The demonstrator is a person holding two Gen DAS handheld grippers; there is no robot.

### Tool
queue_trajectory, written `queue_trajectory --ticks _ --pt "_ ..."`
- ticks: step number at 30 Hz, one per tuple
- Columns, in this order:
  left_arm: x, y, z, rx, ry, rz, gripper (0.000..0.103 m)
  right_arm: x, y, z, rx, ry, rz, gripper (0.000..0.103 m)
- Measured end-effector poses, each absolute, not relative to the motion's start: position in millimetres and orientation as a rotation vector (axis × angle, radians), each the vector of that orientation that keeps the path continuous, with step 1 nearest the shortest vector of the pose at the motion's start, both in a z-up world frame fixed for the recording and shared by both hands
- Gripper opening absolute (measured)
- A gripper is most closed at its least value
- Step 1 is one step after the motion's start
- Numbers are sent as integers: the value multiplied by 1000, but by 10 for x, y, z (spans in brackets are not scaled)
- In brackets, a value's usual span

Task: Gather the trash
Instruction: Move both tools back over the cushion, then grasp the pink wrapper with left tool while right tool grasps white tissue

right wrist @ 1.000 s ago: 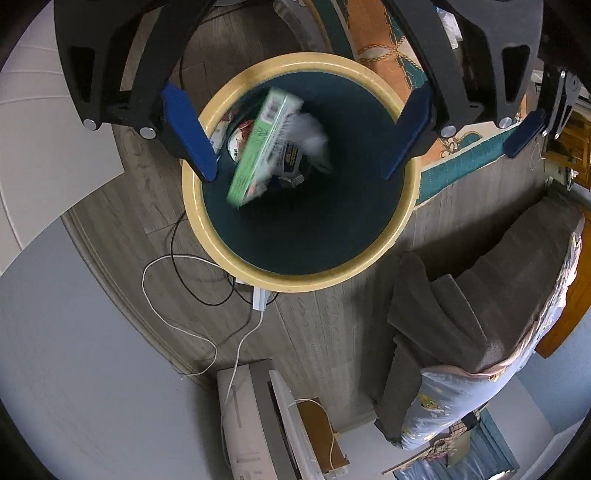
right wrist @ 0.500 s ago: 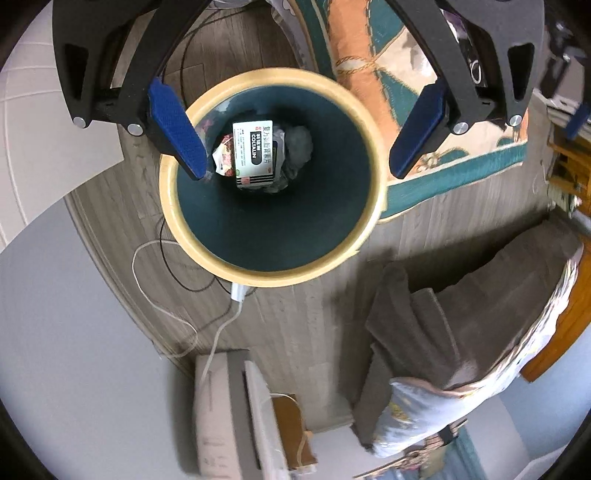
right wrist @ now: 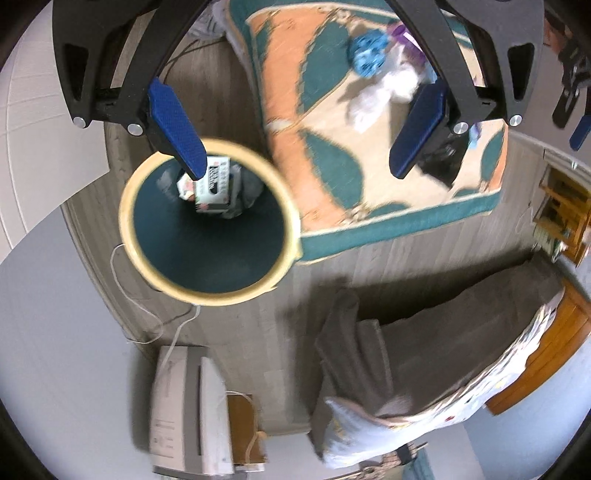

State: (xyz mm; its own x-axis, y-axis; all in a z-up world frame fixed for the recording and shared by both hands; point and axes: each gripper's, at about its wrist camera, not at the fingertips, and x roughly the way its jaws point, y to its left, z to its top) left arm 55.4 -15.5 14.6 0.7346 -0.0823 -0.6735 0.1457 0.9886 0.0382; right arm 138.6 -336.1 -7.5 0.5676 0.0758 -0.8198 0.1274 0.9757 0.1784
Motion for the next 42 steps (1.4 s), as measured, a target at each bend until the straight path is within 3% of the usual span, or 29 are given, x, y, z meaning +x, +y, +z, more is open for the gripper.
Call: queue_trajectory --ticks 14,21,36,40,42 --pt "584 725 -306 25 844 20 97 1241 -2434 -253 97 1022 -9 97" --pt "692 696 -748 134 955 21 97 1354 -2333 -517 132 1088 -48 97" --pt "949 482 -1316 91 1076 -16 97 1583 -2351 -1051 83 1207 -91 97" --pt "995 496 -1415 88 1101 7 94 1645 -2328 -1209 65 1244 -78 97" --pt "1010 507 -1429 84 1104 6 88 1666 -2295 -1297 47 1268 -69 93"
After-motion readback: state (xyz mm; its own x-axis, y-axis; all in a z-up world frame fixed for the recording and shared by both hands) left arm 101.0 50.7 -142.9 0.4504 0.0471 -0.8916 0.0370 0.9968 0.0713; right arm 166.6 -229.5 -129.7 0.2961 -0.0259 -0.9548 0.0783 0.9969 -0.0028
